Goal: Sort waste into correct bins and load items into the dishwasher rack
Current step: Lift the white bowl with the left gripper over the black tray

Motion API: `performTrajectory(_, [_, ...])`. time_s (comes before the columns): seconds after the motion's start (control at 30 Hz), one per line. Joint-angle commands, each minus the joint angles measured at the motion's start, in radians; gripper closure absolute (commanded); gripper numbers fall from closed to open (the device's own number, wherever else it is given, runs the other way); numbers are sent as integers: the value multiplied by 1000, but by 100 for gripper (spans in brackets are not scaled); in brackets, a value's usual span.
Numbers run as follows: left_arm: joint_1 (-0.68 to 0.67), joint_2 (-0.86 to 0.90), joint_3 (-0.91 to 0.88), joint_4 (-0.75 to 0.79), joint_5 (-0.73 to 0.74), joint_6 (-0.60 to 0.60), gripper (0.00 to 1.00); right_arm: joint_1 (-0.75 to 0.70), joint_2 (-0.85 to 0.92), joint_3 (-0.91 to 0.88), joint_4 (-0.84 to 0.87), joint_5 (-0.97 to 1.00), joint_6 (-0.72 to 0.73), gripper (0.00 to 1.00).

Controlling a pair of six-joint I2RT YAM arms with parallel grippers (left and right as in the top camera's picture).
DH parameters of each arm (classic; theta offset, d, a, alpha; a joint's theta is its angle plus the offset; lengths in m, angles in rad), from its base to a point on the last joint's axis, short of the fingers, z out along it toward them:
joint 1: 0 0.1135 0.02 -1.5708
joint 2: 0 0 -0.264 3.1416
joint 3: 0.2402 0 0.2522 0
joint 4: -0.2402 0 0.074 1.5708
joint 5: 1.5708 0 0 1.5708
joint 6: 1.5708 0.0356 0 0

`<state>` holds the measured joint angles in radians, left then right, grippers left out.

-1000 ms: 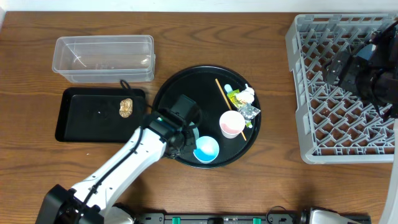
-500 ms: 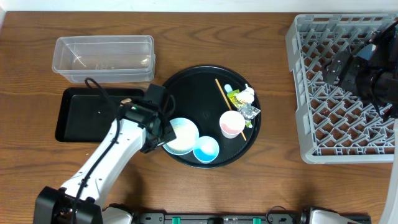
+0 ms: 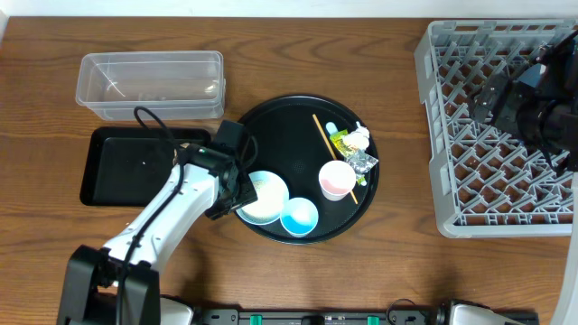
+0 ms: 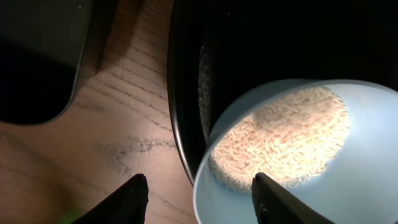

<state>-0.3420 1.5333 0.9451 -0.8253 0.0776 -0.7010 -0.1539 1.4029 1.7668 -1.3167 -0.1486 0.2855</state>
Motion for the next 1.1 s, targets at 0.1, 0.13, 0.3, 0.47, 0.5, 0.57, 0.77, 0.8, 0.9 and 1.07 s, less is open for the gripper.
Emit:
performTrajectory(0.1, [5, 12, 19, 27, -21, 21, 45, -6, -10, 0, -2, 3, 13, 1])
performTrajectory(0.13, [4, 15, 19, 32, -23, 20, 45, -6, -10, 0, -1, 3, 13, 1])
performTrajectory(0.3, [4, 43, 18, 42, -23, 21, 45, -6, -10, 0, -2, 3, 13, 1])
performTrajectory(0.47, [5, 72, 16, 49, -23, 21, 49, -6, -10, 0, -1, 3, 13, 1])
performTrajectory(0.5, [5, 72, 16, 49, -23, 21, 50, -6, -10, 0, -1, 3, 13, 1])
performTrajectory(0.57, [5, 72, 16, 53, -23, 28, 55, -6, -10, 0, -2, 3, 13, 1])
performTrajectory(0.77, [5, 74, 16, 59, -27, 36, 67, -6, -10, 0, -1, 3, 13, 1])
performTrajectory(0.8, [5, 74, 16, 60, -27, 36, 69, -6, -10, 0, -1, 3, 13, 1])
performTrajectory(0.9, [5, 74, 16, 66, -27, 36, 74, -6, -10, 0, -1, 3, 13, 1])
performTrajectory(1.07, [5, 74, 16, 71, -29, 36, 78, -6, -10, 0, -2, 3, 13, 1])
